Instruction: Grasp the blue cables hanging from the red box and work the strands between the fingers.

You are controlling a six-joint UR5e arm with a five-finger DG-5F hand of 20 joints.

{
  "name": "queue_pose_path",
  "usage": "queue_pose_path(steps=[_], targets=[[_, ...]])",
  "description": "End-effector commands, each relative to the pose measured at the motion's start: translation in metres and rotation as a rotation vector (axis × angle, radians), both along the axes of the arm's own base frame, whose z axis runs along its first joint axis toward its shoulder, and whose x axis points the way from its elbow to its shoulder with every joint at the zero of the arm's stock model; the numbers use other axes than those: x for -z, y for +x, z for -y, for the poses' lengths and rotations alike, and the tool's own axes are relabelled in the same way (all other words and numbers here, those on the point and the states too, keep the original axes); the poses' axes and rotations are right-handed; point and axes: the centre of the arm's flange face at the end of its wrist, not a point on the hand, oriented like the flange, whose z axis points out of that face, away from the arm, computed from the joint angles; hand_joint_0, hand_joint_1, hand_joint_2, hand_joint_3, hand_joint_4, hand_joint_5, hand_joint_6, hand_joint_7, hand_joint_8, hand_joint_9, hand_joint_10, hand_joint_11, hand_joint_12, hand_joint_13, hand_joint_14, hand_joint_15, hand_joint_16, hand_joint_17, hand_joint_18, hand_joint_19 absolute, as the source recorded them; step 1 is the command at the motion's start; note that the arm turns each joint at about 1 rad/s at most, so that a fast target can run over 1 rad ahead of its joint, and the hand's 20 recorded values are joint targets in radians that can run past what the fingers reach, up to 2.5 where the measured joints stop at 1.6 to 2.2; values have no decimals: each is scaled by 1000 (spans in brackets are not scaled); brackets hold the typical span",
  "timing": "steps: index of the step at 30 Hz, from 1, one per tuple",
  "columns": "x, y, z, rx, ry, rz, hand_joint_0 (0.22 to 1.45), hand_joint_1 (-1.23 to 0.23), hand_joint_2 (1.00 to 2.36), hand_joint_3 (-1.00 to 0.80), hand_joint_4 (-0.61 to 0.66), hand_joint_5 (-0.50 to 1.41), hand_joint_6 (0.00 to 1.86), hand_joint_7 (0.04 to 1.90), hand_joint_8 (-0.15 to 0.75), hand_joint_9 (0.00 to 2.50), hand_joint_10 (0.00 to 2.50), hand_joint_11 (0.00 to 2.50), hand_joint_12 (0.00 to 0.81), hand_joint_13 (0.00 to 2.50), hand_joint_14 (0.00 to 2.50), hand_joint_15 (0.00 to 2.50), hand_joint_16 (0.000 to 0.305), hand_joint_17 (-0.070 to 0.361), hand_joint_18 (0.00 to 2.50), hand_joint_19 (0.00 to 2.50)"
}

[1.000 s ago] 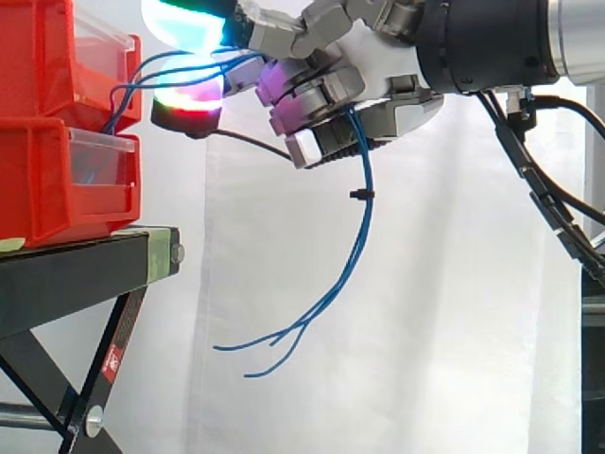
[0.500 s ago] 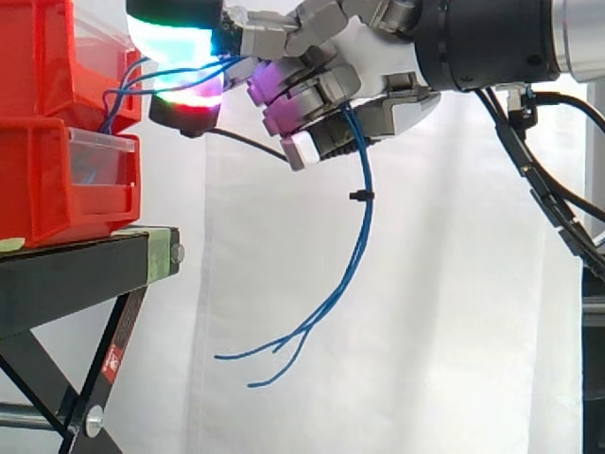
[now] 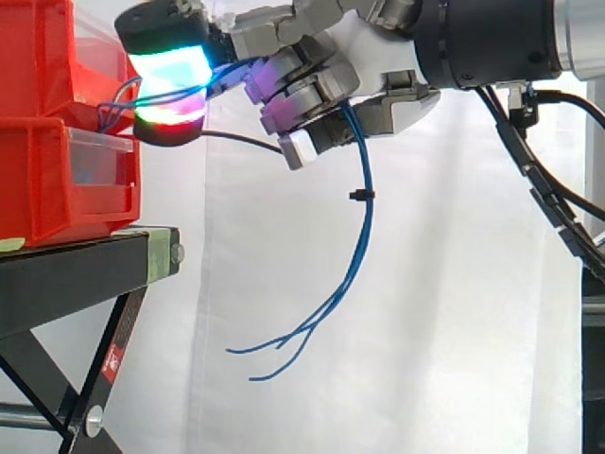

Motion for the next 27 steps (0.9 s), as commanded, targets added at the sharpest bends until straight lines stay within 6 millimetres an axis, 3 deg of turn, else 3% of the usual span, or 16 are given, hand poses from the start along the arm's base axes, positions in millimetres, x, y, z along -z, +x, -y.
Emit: queue_pose_path(steps=[1, 4, 7, 9, 10, 11, 13, 16, 17, 19, 21, 23, 27], targets=[[-2, 2, -1, -1, 27, 30, 1123, -550, 1003, 107, 302, 307, 168, 1310, 499, 1727, 2500, 2500, 588, 1855, 2500, 1564, 232, 174, 2458, 721], [-3, 3, -1, -2, 48, 49, 1149, -604, 1001, 159, 303, 335, 40, 1357, 499, 1727, 2500, 2500, 588, 1855, 2500, 1564, 232, 174, 2458, 721], [-4, 4, -1, -3, 66, 68, 1168, -655, 1006, 79, 271, 296, 99, 1340, 499, 1727, 2500, 2500, 588, 1855, 2500, 1564, 232, 174, 2458, 721], [-4, 4, -2, -7, 79, 75, 1174, -669, 1008, 40, 253, 261, 244, 1294, 499, 1727, 2500, 2500, 588, 1855, 2500, 1564, 232, 174, 2458, 721], [-5, 5, -2, -5, 82, 77, 1178, -683, 1010, -7, 237, 217, 406, 1260, 499, 1727, 2500, 2500, 588, 1855, 2500, 1564, 232, 174, 2458, 721], [-4, 4, -1, -5, 86, 78, 1154, -728, 1016, -57, 234, 122, 694, 1135, 499, 1727, 2500, 2500, 588, 1855, 2500, 1564, 232, 174, 2458, 721], [-4, 4, -1, -6, 93, 81, 1130, -759, 1018, -128, 220, 30, 911, 1051, 499, 1727, 2500, 2500, 588, 1855, 2500, 1564, 232, 174, 2458, 721], [-4, 4, 0, -5, 97, 83, 1124, -784, 1018, -292, 201, -73, 1128, 989, 499, 1727, 2500, 2500, 588, 1855, 2500, 1564, 232, 174, 2458, 721], [-3, 5, 0, -5, 101, 83, 1175, -796, 1019, -291, 184, -85, 1178, 963, 499, 1727, 2500, 2500, 588, 1855, 2500, 1564, 232, 174, 2458, 721], [-4, 4, 0, -5, 107, 87, 1231, -750, 1018, -203, 161, -38, 1150, 962, 499, 1727, 2500, 2500, 588, 1855, 2500, 1564, 232, 174, 2458, 721], [-5, 5, 0, -6, 126, 96, 1234, -720, 1017, -126, 146, 79, 997, 1031, 499, 1727, 2500, 2500, 588, 1855, 2500, 1564, 232, 174, 2458, 721], [-4, 5, 0, -10, 151, 107, 1222, -664, 1012, -113, 157, 192, 786, 1122, 499, 1727, 2500, 2500, 588, 1855, 2500, 1564, 232, 174, 2458, 721], [-4, 5, -2, -20, 197, 123, 1203, -646, 1013, -156, 176, 267, 656, 1189, 499, 1727, 2500, 2500, 588, 1855, 2500, 1564, 232, 174, 2458, 721]])
